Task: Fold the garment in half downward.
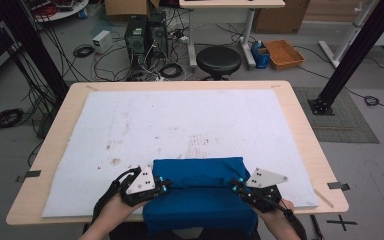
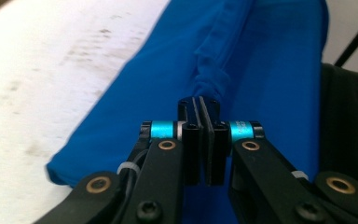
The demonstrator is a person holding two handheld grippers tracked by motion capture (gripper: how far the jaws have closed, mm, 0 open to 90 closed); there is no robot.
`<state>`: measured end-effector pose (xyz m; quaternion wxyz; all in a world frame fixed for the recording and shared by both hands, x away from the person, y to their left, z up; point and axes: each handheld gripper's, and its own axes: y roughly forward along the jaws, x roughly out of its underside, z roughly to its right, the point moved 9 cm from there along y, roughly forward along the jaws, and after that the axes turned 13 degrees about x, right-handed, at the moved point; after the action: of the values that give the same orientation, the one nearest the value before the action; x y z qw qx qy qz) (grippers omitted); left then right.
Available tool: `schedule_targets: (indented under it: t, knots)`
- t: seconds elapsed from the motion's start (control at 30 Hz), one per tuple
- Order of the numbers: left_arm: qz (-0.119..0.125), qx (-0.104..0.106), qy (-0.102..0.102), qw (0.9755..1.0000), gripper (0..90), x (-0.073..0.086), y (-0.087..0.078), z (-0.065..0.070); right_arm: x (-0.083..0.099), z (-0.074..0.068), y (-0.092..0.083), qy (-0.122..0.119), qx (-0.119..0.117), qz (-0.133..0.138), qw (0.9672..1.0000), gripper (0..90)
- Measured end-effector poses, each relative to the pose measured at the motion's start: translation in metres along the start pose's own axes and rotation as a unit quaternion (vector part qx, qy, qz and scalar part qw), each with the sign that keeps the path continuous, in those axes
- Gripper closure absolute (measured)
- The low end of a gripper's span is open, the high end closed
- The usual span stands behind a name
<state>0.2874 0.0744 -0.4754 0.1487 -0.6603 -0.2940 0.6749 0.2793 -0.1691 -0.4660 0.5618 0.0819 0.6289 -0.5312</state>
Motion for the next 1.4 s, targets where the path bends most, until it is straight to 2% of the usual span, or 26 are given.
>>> schedule_targets:
  t: [0.13,0.27,0.33,0.4,0.47,0.53,0.6,0.67,0.73,0.8,0.83,0.9,0.97,1.03,1.1,1.17,1.2,1.27,1.33,1.4]
  knots:
    - [-0.015,0.009,0.004,0.9998,87.2,0.006,0.005,0.008,0.01,-0.005,-0.005,-0.003,-0.002,-0.011,0.9999,85.0]
    - [-0.017,0.016,0.004,0.9997,86.7,0.01,0.004,0.014,0.017,-0.008,-0.01,-0.006,-0.004,-0.015,0.9999,85.0]
    - [-0.011,0.016,0.003,0.9998,84.4,0.009,0.003,0.016,0.018,-0.008,-0.012,-0.011,0.003,-0.013,0.9999,83.0]
    - [0.0,0.011,-0.004,0.9999,78.2,0.007,0.0,0.013,0.016,-0.001,-0.012,-0.003,0.011,-0.005,0.9999,81.5]
    - [0.016,0.001,-0.012,0.9998,73.6,0.004,-0.004,0.006,0.009,0.013,-0.01,0.021,0.022,0.003,0.9995,77.9]
    - [0.028,-0.017,-0.031,0.999,69.2,0.002,-0.007,-0.005,0.004,0.028,-0.004,0.042,0.037,0.01,0.9984,74.2]
    - [0.039,-0.046,-0.059,0.9964,64.5,0.001,-0.01,-0.022,-0.003,0.043,0.004,0.071,0.047,0.011,0.9963,64.1]
    - [0.055,-0.074,-0.092,0.9915,60.0,0.002,-0.013,-0.042,-0.008,0.058,0.016,0.102,0.058,0.009,0.993,57.0]
    - [0.058,-0.096,-0.127,0.9855,55.2,0.007,-0.013,-0.061,-0.009,0.069,0.03,0.119,0.069,-0.004,0.9905,49.8]
    - [0.058,-0.106,-0.164,0.9791,53.2,0.013,-0.011,-0.078,-0.008,0.077,0.043,0.14,0.072,-0.02,0.9872,48.4]
    - [0.061,-0.112,-0.182,0.9749,53.2,0.016,-0.01,-0.084,-0.008,0.081,0.049,0.142,0.078,-0.024,0.9864,48.5]
    - [0.055,-0.105,-0.207,0.9712,53.2,0.022,-0.006,-0.091,-0.003,0.087,0.061,0.152,0.079,-0.041,0.9843,53.3]
    - [0.034,-0.106,-0.216,0.9699,53.4,0.029,-0.002,-0.094,0.004,0.09,0.07,0.155,0.071,-0.06,0.9835,63.1]
    - [0.022,-0.102,-0.22,0.9699,54.0,0.032,0.001,-0.093,0.01,0.091,0.074,0.153,0.066,-0.07,0.9835,74.8]
    - [0.017,-0.099,-0.219,0.9707,57.7,0.033,0.003,-0.091,0.013,0.094,0.075,0.152,0.066,-0.07,0.9838,77.6]
    - [0.015,-0.1,-0.224,0.9694,58.5,0.034,0.004,-0.091,0.012,0.094,0.073,0.151,0.063,-0.067,0.9843,75.1]
    - [0.016,-0.099,-0.223,0.9696,58.3,0.034,0.004,-0.092,0.011,0.094,0.072,0.149,0.064,-0.062,0.9848,68.6]
    - [0.025,-0.102,-0.226,0.9685,57.0,0.032,0.002,-0.093,0.007,0.095,0.068,0.158,0.062,-0.051,0.9841,65.4]
    - [0.033,-0.098,-0.232,0.9673,55.4,0.031,0.0,-0.095,0.003,0.098,0.067,0.174,0.07,-0.042,0.9813,56.4]
    - [0.035,-0.095,-0.246,0.9641,52.5,0.032,0.001,-0.097,0.004,0.098,0.07,0.187,0.055,-0.052,0.9795,54.1]
